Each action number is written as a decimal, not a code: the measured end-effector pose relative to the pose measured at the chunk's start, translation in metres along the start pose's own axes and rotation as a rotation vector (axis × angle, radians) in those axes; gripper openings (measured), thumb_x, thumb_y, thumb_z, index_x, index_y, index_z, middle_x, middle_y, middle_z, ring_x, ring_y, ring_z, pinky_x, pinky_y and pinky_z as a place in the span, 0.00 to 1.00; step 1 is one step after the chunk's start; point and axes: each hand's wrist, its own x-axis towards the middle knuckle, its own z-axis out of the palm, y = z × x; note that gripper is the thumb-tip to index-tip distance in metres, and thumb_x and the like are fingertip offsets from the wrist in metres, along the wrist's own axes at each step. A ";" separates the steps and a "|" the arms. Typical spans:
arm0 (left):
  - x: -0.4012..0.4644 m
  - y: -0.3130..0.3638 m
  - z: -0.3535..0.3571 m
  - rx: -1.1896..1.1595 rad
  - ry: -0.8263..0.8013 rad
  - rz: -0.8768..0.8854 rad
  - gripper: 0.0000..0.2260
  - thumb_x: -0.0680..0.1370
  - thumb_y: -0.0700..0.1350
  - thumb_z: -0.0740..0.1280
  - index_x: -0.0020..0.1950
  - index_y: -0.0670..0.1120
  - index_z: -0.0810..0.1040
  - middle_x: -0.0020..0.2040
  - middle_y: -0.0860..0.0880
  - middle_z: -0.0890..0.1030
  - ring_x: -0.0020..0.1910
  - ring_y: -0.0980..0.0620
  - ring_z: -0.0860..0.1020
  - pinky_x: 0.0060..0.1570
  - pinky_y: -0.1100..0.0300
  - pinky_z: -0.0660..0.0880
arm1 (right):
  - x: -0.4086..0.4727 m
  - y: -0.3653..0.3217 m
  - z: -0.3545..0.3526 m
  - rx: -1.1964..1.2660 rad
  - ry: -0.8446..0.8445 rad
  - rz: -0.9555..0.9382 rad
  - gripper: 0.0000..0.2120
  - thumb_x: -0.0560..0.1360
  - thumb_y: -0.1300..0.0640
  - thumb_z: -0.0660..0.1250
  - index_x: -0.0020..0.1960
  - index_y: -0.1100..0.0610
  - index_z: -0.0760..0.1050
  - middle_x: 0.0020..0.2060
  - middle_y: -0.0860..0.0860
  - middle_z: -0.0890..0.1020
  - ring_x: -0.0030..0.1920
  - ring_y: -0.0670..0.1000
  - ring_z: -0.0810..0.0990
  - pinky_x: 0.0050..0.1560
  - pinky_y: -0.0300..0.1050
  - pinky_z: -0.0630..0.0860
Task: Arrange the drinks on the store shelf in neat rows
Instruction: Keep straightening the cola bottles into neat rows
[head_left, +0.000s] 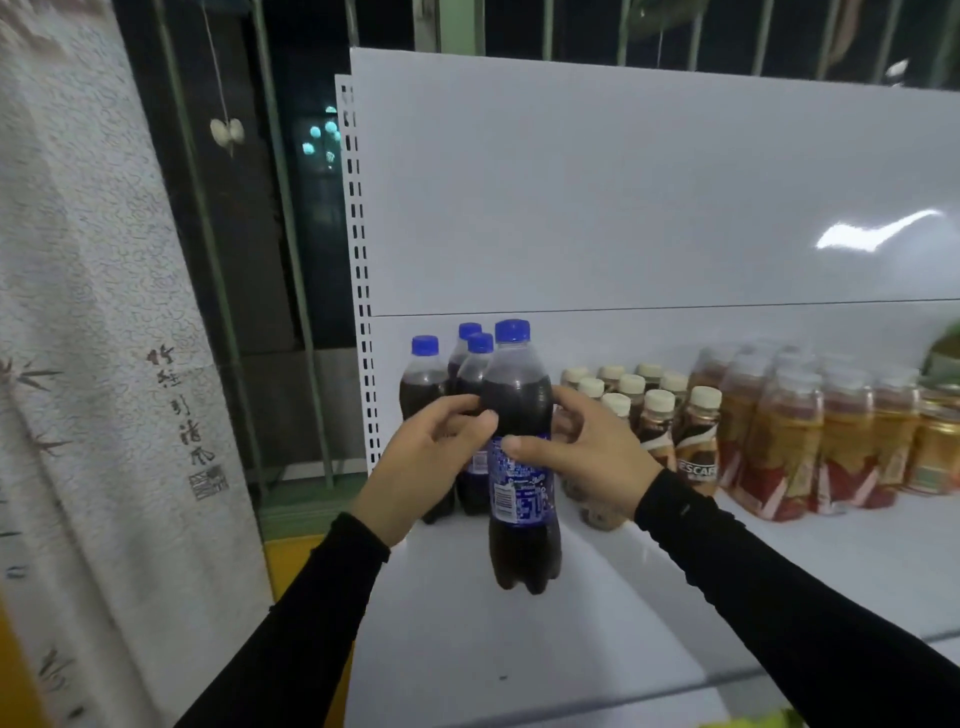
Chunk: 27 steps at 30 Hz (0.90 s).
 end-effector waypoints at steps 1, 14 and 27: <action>0.000 0.003 0.006 -0.032 -0.010 -0.009 0.19 0.80 0.53 0.66 0.69 0.50 0.73 0.56 0.52 0.83 0.54 0.55 0.82 0.56 0.57 0.80 | -0.002 0.001 -0.006 -0.001 -0.019 -0.002 0.21 0.69 0.56 0.77 0.58 0.44 0.75 0.50 0.44 0.85 0.51 0.41 0.83 0.44 0.34 0.79; 0.009 0.027 0.045 -0.354 0.033 -0.093 0.17 0.78 0.48 0.70 0.65 0.44 0.76 0.49 0.47 0.86 0.48 0.49 0.86 0.43 0.54 0.82 | -0.008 0.013 -0.034 -0.087 -0.113 -0.043 0.21 0.72 0.50 0.74 0.60 0.37 0.70 0.53 0.44 0.81 0.50 0.40 0.83 0.43 0.33 0.78; 0.021 0.037 0.036 -0.513 0.090 -0.043 0.29 0.71 0.53 0.71 0.70 0.46 0.70 0.57 0.46 0.82 0.47 0.53 0.85 0.40 0.61 0.80 | -0.022 0.033 -0.030 0.219 -0.077 0.096 0.22 0.66 0.52 0.73 0.59 0.53 0.74 0.46 0.45 0.86 0.47 0.46 0.85 0.42 0.37 0.79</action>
